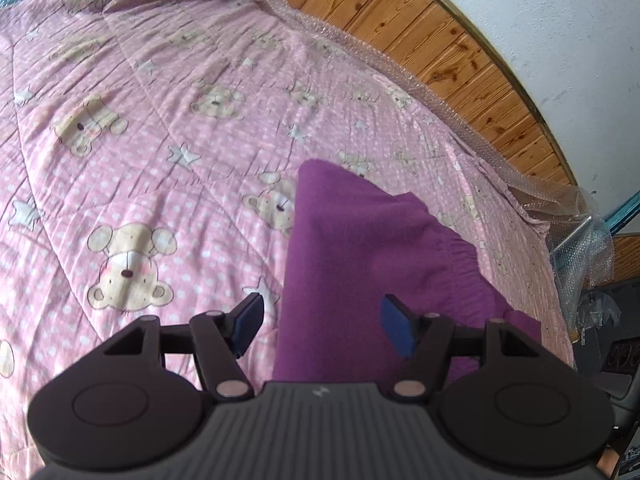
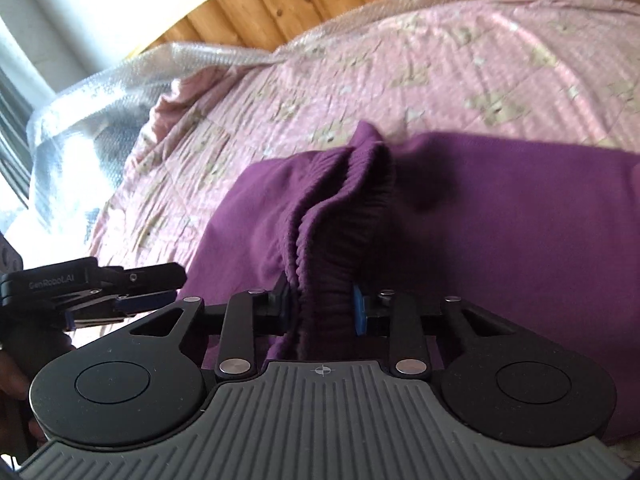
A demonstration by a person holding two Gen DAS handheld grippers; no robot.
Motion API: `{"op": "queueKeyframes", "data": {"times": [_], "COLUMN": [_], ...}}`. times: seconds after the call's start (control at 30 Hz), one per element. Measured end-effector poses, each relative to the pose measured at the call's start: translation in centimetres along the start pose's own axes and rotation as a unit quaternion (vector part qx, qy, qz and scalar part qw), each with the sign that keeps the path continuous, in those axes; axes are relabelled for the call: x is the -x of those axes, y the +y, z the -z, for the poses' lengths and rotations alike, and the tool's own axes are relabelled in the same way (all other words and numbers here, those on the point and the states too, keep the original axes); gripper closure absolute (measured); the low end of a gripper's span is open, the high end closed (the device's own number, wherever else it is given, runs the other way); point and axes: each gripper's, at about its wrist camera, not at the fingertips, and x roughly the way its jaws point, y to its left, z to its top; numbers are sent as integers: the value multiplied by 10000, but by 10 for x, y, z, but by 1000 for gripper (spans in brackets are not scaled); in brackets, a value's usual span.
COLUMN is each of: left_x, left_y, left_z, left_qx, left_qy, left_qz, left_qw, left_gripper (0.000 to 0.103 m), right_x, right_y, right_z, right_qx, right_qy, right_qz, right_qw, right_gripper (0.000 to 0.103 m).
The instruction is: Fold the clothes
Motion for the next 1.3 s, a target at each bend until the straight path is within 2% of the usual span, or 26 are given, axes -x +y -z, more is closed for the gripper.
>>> {"op": "queueKeyframes", "data": {"times": [0.1,0.2,0.27,0.33,0.4,0.47,0.5,0.53,0.57,0.63,0.67,0.7,0.77,0.8,0.83,0.9,0.97,1.0,1.03,1.1,1.13,1.23,1.3], "left_x": [-3,-16,-27,-41,-60,-81,-92,-101,-104,-99,-91,-80,-61,-52,-48,-52,-53,-52,-51,-44,-42,-41,-51], "left_y": [-9,-22,-33,-43,-48,-48,-46,-43,-41,-44,-46,-47,-47,-47,-45,-35,-31,-31,-32,-41,-48,-84,-117], "left_z": [-6,-11,-16,-22,-28,-34,-36,-38,-38,-41,-41,-40,-28,-21,-12,7,13,12,9,1,-3,-7,-4], "left_qx": [-66,-197,-382,-581,-687,-739,-722,-718,-750,-819,-776,-738,-744,-757,-773,-841,-823,-736,-609,-455,-435,-605,-693], "left_qy": [-56,-16,25,41,143,305,438,524,539,549,547,505,505,528,616,766,835,868,850,687,609,437,505], "left_qz": [200,418,509,573,505,338,152,54,57,3,43,220,417,469,441,64,-215,-290,-284,-182,-125,84,279], "left_qw": [9998,9989,9980,9967,9963,9962,9963,9960,9957,9951,9955,9957,9951,9946,9941,9935,9929,9931,9941,9964,9971,9972,9959], "left_gripper": [36,36,36,36,36,36,36,36,36,39,39,38,33,26,23,27,20,22,22,22,21,19,18], "right_x": [17,1,-4,7,32,37,39,32,20,2,5,9,26,26,25,24,29,36,51,86,101,132,144], "right_y": [-25,-37,-36,-28,-18,-5,1,4,8,8,11,13,15,12,8,0,-11,-17,-24,-46,-63,-139,-188], "right_z": [-6,4,8,2,0,3,4,9,17,37,43,43,41,42,43,45,38,30,24,13,9,9,15], "right_qx": [-71,88,314,331,444,651,756,866,967,1179,1340,1420,1298,1287,1281,1270,1099,919,786,645,516,-234,-601], "right_qy": [2,408,562,334,-303,-392,-426,-211,93,506,352,379,155,193,248,300,292,293,81,-434,-595,-657,-509], "right_qz": [279,319,414,758,1064,866,756,617,571,648,659,689,623,593,565,393,132,30,88,417,660,1783,2332], "right_qw": [9996,9986,9971,9960,9929,9933,9934,9941,9936,9896,9882,9867,9895,9897,9898,9907,9934,9953,9968,9961,9947,9815,9692], "right_gripper": [77,74,69,53,51,55,66,85,91,94,94,94,85,76,74,73,74,70,53,38,37,35,35]}}
